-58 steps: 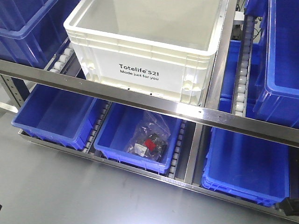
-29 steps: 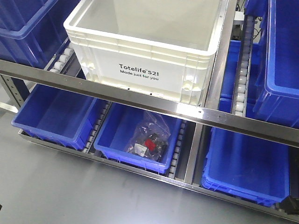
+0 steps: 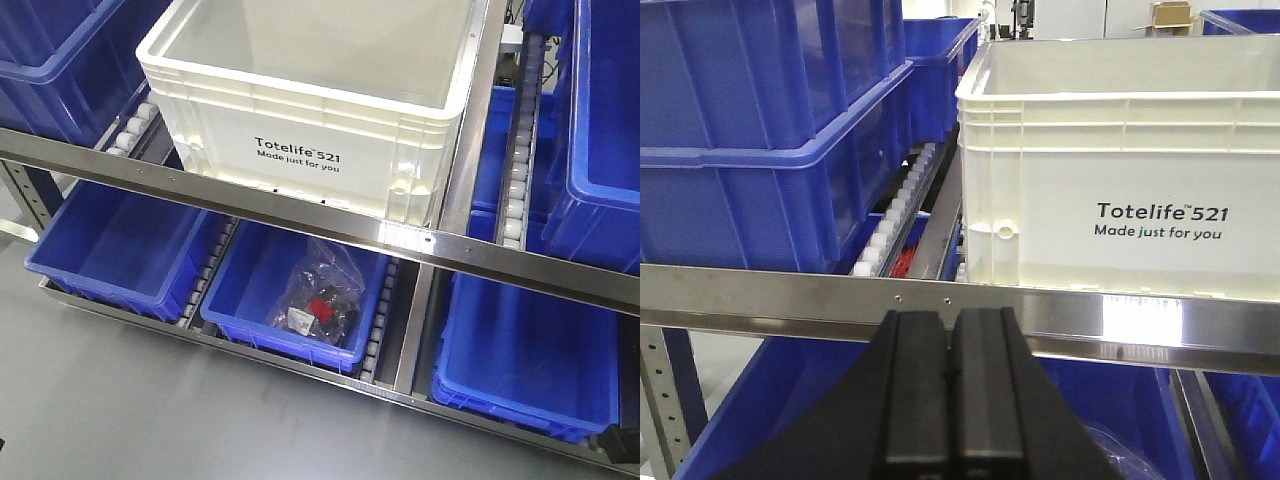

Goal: Place moving items into box and shelve

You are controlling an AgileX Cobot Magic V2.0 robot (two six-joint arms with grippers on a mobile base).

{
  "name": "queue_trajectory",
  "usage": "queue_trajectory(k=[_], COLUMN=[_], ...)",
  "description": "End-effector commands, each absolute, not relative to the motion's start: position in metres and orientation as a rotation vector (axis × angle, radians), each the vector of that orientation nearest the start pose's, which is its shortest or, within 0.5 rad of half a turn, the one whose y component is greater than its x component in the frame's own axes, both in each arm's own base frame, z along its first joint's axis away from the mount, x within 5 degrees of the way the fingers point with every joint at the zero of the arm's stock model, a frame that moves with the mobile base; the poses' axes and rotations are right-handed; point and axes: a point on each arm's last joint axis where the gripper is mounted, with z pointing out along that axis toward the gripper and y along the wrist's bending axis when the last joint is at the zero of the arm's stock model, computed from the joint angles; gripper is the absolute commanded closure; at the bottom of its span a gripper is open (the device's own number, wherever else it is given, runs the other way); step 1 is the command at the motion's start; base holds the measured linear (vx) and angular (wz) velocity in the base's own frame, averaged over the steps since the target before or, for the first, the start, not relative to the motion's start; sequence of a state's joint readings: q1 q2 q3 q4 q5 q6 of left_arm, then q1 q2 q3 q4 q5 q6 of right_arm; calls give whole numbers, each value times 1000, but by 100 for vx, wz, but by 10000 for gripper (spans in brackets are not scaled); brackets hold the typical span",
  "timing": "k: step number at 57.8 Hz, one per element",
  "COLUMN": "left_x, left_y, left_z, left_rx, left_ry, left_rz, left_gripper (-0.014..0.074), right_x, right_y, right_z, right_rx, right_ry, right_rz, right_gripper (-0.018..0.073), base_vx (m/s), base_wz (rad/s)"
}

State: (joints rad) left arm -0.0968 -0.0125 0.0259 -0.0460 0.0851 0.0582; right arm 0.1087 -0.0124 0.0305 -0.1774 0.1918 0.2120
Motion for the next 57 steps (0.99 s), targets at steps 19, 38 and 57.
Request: queue_trajectory(k=[19, 38, 57], left_x=[54, 54, 54], left_y=[-5, -5, -5], left_z=[209, 209, 209], left_rx=[79, 79, 79], left_ry=[1471, 1471, 1471], left_rz=[-73, -73, -73], left_gripper=[603, 603, 603], right_x=[56, 56, 56], right_y=[6, 6, 6], right_z=[200, 200, 200], right_rx=[-150, -150, -150], right_ry=[1514, 1511, 1511], right_rz=[2, 3, 3], right_gripper=[568, 568, 568], base_vx=[0, 0, 0], base_wz=[0, 0, 0])
